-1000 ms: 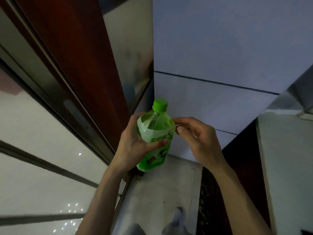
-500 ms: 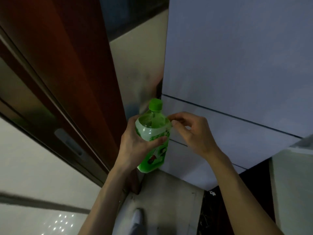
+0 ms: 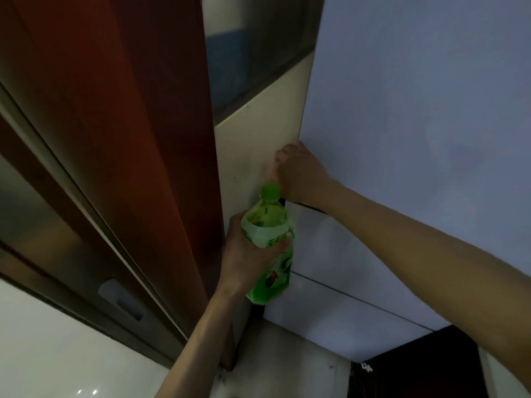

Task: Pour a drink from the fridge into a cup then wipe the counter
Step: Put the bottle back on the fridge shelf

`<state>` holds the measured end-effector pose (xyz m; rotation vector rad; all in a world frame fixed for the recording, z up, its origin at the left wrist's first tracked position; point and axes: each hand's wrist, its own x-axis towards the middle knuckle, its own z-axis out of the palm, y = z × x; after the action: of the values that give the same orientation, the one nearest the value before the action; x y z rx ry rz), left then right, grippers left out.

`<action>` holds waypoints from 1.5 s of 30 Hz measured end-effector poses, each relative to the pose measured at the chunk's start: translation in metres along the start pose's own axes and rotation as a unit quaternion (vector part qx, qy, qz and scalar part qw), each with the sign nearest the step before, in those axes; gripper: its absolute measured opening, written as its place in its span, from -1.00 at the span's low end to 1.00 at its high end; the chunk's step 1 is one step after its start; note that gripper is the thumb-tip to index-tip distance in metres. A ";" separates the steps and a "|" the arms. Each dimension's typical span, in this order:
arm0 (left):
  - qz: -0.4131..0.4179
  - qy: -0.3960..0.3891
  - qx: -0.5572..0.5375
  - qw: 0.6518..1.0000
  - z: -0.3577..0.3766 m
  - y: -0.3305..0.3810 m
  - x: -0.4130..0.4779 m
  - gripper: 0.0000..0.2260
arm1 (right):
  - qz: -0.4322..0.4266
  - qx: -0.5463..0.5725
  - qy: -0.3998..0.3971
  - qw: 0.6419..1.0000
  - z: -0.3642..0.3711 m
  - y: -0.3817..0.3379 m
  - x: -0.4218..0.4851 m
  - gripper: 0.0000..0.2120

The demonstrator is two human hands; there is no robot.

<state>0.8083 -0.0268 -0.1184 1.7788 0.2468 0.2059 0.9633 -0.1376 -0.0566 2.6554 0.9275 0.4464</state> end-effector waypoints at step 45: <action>0.023 -0.049 0.025 0.998 -0.092 -0.019 -0.175 -0.30 | -0.040 0.060 -0.140 0.988 -0.142 -0.166 -0.229 -0.76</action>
<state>0.6146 0.0151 -0.1181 1.8406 0.1431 0.1455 0.6476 -0.1358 -0.0325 2.6825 0.9930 -0.0039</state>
